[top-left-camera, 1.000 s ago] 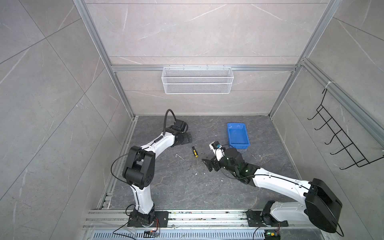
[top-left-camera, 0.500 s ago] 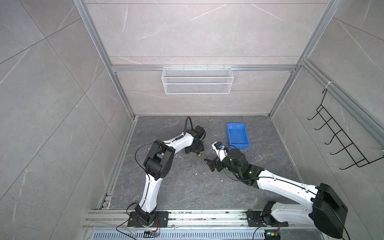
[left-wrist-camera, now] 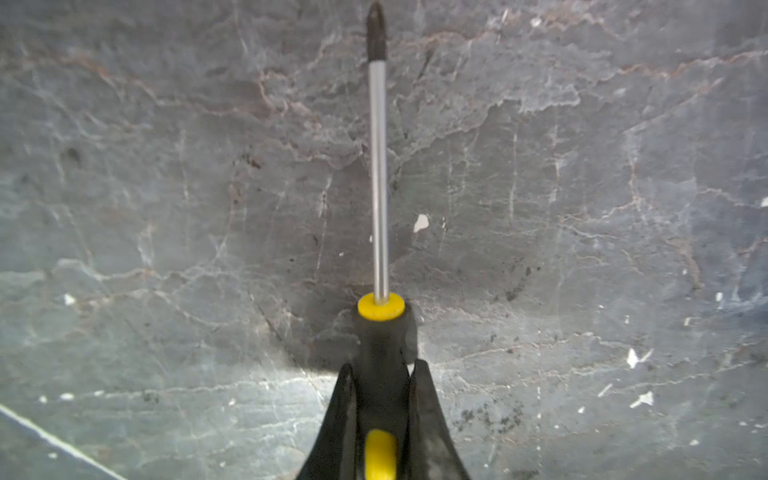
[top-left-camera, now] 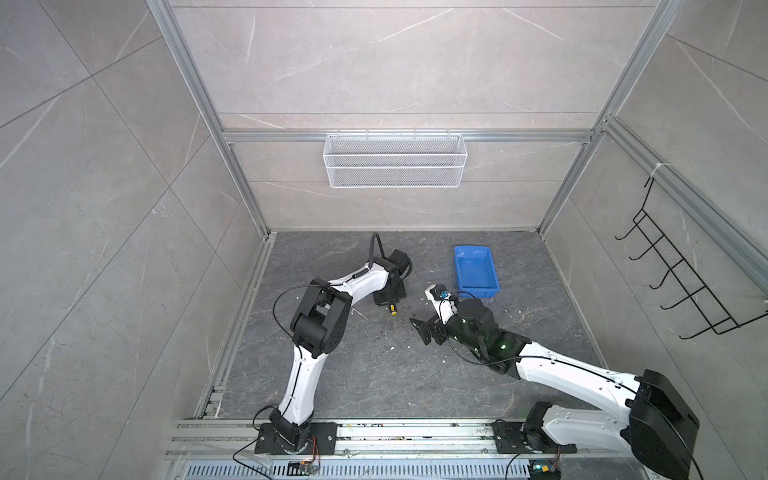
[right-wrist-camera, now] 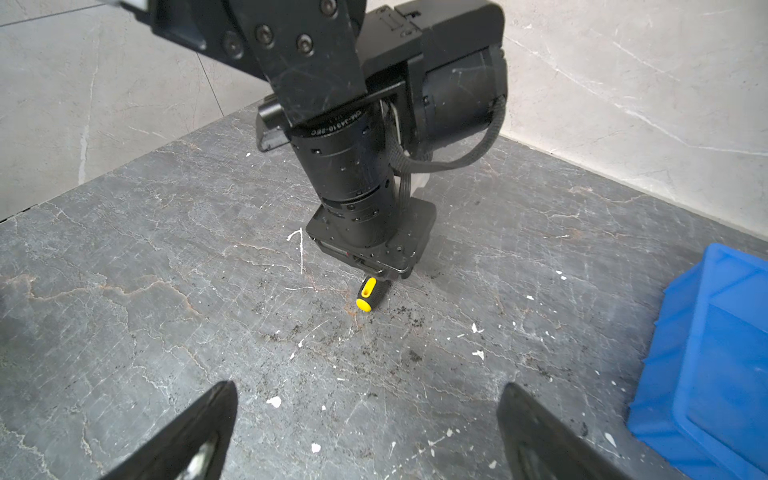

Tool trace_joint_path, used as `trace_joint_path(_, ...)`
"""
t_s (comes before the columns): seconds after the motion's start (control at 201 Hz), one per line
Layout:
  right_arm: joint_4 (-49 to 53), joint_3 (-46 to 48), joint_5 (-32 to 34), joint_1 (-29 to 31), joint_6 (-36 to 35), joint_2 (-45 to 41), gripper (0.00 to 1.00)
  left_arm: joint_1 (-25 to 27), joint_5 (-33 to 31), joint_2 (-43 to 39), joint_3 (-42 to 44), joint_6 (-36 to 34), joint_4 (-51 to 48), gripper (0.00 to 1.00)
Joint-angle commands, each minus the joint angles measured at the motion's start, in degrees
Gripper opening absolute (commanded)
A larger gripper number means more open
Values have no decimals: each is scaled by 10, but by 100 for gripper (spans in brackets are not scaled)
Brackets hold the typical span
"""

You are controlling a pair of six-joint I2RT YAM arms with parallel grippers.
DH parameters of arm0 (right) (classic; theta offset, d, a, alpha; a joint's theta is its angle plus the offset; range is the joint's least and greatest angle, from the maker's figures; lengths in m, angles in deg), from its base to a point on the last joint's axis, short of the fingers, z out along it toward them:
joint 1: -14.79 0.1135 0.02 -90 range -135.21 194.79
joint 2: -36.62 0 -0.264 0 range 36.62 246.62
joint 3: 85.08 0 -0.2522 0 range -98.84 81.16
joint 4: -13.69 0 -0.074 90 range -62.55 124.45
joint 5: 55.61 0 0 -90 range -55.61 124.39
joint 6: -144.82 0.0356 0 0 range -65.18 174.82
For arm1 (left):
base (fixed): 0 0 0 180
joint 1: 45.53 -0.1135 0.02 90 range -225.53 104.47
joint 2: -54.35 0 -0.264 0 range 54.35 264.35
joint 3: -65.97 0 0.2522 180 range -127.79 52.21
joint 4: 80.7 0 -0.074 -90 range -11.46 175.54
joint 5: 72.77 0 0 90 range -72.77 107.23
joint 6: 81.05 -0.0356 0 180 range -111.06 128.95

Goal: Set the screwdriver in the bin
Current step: 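Lift the screwdriver with the left gripper toward the right gripper while the right gripper approaches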

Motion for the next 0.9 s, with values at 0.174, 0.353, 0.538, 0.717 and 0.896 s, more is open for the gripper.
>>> trace_joint_path(0.174, -6, -2, 18, -1, 40, -17, 99, -2, -3, -92, 66, 12, 92, 0)
trace_joint_path(0.353, -6, 2, 20, -9, 62, -29, 99, -2, 6, -120, 69, -3, 126, 0)
trace_joint_path(0.538, -22, 21, -32, -50, 130, -49, 99, -1, 65, -172, 119, -18, 241, 0)
trace_joint_path(0.717, -64, 55, -128, -133, 217, -77, 99, -2, 152, -220, 183, -44, 408, 0)
trace_joint_path(0.896, -93, 60, -194, -203, 283, -93, 99, 1, 284, -199, 193, -74, 567, 0)
